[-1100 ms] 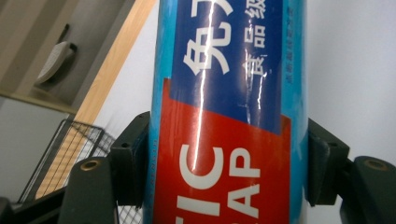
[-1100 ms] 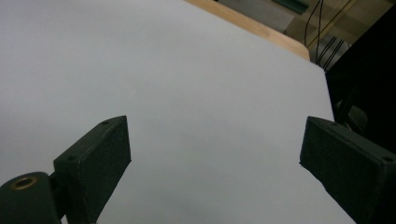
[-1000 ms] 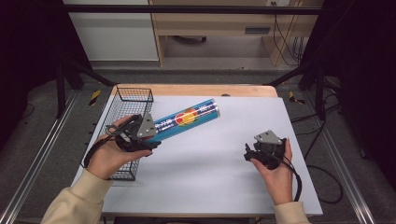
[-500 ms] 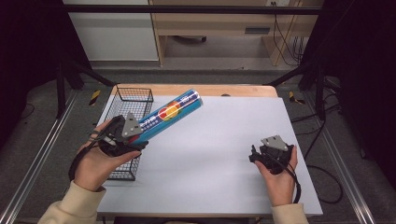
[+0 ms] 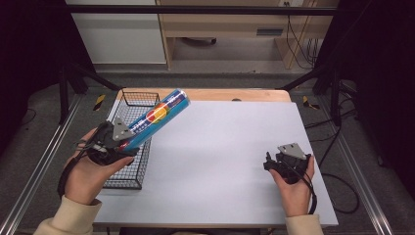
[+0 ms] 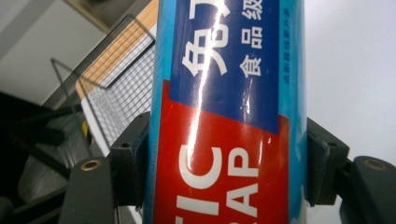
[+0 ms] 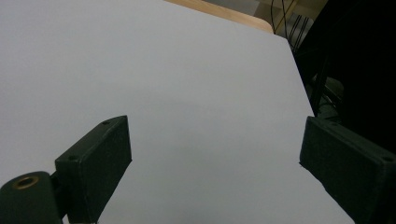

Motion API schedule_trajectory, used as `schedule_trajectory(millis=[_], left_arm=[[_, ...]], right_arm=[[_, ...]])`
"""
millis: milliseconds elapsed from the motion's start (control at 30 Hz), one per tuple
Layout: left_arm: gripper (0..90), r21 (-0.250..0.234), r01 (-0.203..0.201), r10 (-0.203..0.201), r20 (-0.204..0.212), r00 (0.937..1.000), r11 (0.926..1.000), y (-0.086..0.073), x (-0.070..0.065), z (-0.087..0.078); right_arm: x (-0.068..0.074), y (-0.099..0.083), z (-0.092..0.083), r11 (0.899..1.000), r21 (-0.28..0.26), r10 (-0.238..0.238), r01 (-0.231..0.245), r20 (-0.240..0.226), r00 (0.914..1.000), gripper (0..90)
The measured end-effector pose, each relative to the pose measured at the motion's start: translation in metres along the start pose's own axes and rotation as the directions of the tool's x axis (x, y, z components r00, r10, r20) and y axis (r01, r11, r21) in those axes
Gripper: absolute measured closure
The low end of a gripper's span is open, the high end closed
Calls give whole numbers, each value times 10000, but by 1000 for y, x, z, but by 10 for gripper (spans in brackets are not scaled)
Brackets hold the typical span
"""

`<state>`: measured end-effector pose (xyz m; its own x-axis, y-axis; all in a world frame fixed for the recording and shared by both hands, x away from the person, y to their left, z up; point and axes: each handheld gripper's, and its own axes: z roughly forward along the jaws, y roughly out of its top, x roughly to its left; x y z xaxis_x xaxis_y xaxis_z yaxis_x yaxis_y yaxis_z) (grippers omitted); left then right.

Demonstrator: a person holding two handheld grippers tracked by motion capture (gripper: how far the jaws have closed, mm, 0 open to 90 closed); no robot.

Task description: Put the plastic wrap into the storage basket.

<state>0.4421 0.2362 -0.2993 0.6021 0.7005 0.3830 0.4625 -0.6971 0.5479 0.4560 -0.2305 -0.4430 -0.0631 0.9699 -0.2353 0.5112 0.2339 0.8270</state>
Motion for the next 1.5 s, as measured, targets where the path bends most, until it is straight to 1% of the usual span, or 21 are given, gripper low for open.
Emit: schedule_trajectory(millis=[100,133,233,267,467,500,600,667,700,733,767,800,1000,1033,1100,1167,1200,1233,1300,1433,1500], left_arm=[[317,240,159,-156,-140,9998,9996,-3,3,0],[317,238,261,-256,-173,9995,9994,-4,3,1],[317,473,427,-412,-315,9987,9980,-7,5,1],[317,531,424,-406,-345,9986,9977,-7,5,1],[317,825,691,-641,-625,9960,9942,-12,5,0],[317,945,796,-729,-725,9947,9923,-14,5,-1],[318,1137,886,-787,-892,9929,9896,-16,5,-3],[318,1246,1040,-924,-958,9911,9867,-17,5,-4],[318,1232,995,-872,-1016,9910,9874,-19,6,-4],[318,1297,1033,-902,-1030,9906,9862,-20,6,-5],[318,1371,1203,-1060,-1076,9885,9832,-21,5,-5],[318,1499,1147,-983,-1126,9888,9820,-23,6,-6],[319,1806,1503,-1308,-1154,9847,9720,-31,8,4],[319,1916,1553,-1351,-1146,9842,9691,-33,8,6],[319,2138,1493,-1260,-1191,9849,9654,-35,9,10],[319,2278,1531,-1268,-1259,9839,9616,-37,9,13],[319,2278,1531,-1268,-1259,9839,9616,-37,9,13],[319,2447,1541,-1236,-1357,9830,9573,-39,9,16],[319,2586,1592,-1258,-1408,9820,9528,-40,9,19],[319,2798,1615,-1232,-1494,9811,9464,-43,10,23],[319,2864,1720,-1315,-1553,9791,9425,-45,11,24]], right_arm=[[1,1,-1,9999,-36,104,-105,-5,9999,95],[1,1,-1,9999,-100,85,-85,-6,10000,95],[3,2,-2,9999,-111,78,-79,-86,9999,95],[3,2,-2,9999,-118,89,-91,-101,9999,96],[-2,1,-4,9996,-156,240,-240,-18,9997,92],[-2,1,-4,9995,-139,276,-276,-10,9996,92],[-3,0,-5,9994,-159,318,-319,-71,9995,91],[-2,0,-6,9992,-152,380,-382,-132,9992,90],[-2,0,-7,9992,-171,372,-374,-119,9992,91],[-2,0,-7,9992,-179,359,-361,-88,9993,91],[-1,0,-7,9992,-182,367,-369,-109,9993,91],[-1,0,-7,9993,-201,322,-324,-120,9994,91],[0,0,-6,9996,-155,243,-246,-149,9996,93],[1,0,-6,9996,-148,245,-247,-147,9996,93],[1,0,-6,9996,-132,258,-260,-166,9995,95],[1,0,-6,9996,-87,281,-283,-209,9994,95],[1,0,-6,9996,-85,280,-282,-222,9994,95],[2,0,-6,9996,-106,277,-279,-234,9993,95],[2,0,-6,9996,-108,246,-249,-233,9994,96],[2,-1,-5,9998,-79,181,-183,-230,9996,98],[2,-1,-5,9998,-76,197,-199,-225,9996,100]])
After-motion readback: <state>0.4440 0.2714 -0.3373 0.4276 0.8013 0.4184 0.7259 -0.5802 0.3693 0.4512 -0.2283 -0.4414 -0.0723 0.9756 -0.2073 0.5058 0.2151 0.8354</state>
